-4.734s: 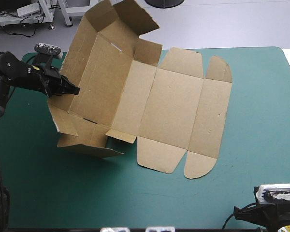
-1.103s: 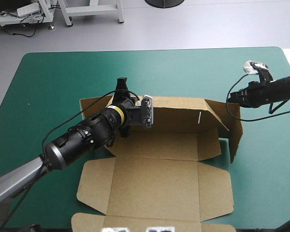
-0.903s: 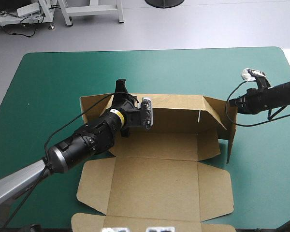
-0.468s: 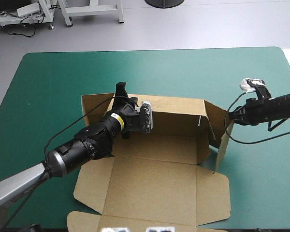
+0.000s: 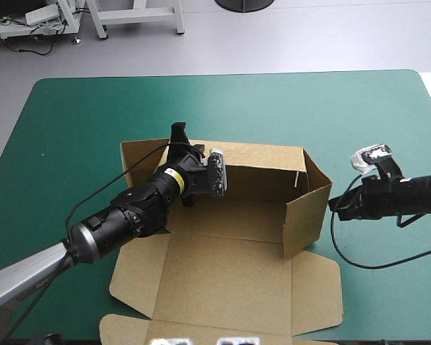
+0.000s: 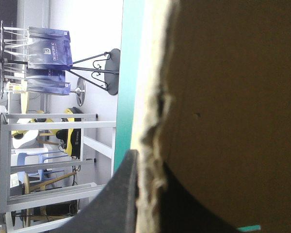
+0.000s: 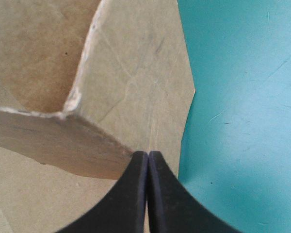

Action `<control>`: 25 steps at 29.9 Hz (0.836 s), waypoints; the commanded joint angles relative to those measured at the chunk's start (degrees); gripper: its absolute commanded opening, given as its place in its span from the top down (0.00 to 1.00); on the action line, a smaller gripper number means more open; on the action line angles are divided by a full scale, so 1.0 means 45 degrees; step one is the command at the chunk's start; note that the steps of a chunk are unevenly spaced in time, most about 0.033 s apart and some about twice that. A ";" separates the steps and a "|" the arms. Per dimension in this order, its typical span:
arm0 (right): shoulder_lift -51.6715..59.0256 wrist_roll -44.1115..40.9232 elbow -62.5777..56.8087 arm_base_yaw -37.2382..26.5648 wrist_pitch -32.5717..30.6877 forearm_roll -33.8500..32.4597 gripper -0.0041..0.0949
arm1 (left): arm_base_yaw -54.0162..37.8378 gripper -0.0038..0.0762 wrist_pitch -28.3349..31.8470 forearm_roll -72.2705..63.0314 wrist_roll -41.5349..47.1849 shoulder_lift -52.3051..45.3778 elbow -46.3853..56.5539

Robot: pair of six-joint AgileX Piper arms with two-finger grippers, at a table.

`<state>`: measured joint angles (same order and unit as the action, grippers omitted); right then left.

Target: Fold the box

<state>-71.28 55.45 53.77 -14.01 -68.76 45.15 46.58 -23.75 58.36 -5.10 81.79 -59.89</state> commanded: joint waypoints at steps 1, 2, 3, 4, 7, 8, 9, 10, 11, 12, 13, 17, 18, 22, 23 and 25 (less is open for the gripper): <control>0.0487 0.0319 0.0036 0.0026 0.0725 0.0619 0.96 | 0.0016 0.96 -0.0657 -0.0906 0.0510 -0.0161 0.0025; 0.0487 0.0319 0.0036 0.0026 0.0782 0.0610 0.94 | 0.0016 0.96 -0.0657 -0.0906 0.0510 -0.0161 0.0025; 0.0487 0.0319 0.0036 0.0026 0.0819 0.0590 0.92 | 0.0016 0.96 -0.0657 -0.0906 0.0510 -0.0161 0.0025; 0.0487 0.0319 0.0036 0.0026 0.0847 0.0527 0.87 | 0.0016 0.96 -0.0657 -0.0906 0.0510 -0.0161 0.0025; 0.0487 0.0319 0.0036 0.0026 0.0847 0.0432 0.76 | 0.0016 0.96 -0.0657 -0.0906 0.0510 -0.0161 0.0025; 0.0487 0.0333 0.0036 0.0026 0.0847 0.0400 0.72 | 0.0016 0.96 -0.0657 -0.0906 0.0510 -0.0161 0.0025; 0.0487 0.0401 0.0036 0.0026 0.0847 0.0400 0.69 | 0.0016 0.96 -0.0657 -0.0906 0.0510 -0.0161 0.0025; 0.0487 0.0429 0.0036 0.0026 0.0754 0.0400 0.66 | 0.0016 0.96 -0.0657 -0.0906 0.0510 -0.0161 0.0025; 0.0487 0.0429 0.0036 0.0026 0.0591 0.0400 0.65 | 0.0016 0.96 -0.0657 -0.0906 0.0510 -0.0161 0.0025; 0.0487 0.0457 0.0036 0.0026 0.0384 0.0339 0.65 | 0.0016 0.96 -0.0657 -0.0906 0.0510 -0.0161 0.0025; 0.0487 0.0512 0.0036 0.0026 0.0058 0.0344 0.65 | 0.0016 0.96 -0.0657 -0.0906 0.0510 -0.0161 0.0025; 0.0518 0.0509 0.0036 0.0026 -0.0669 0.0366 0.65 | 0.0016 0.96 -0.0657 -0.0906 0.0510 -0.0161 0.0025; 0.0518 0.0509 0.0036 0.0026 -0.0669 0.0366 0.65 | 0.0016 0.96 -0.0657 -0.0906 0.0510 -0.0161 0.0025; 0.0518 0.0509 0.0036 0.0026 -0.0470 0.0342 0.60 | 0.0016 0.96 -0.0657 -0.0896 0.0510 -0.0161 0.0025; 0.0518 0.0509 0.0036 0.0026 -0.0356 0.0342 0.58 | 0.0016 0.96 -0.0657 -0.0896 0.0510 -0.0161 0.0025; 0.0495 0.0509 0.0036 0.0026 0.0016 0.0366 0.53 | 0.0016 0.96 -0.0657 -0.0896 0.0510 -0.0161 0.0025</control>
<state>-70.34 56.93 52.65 -13.95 -69.18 44.11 46.58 -23.71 58.36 -5.08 81.79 -59.89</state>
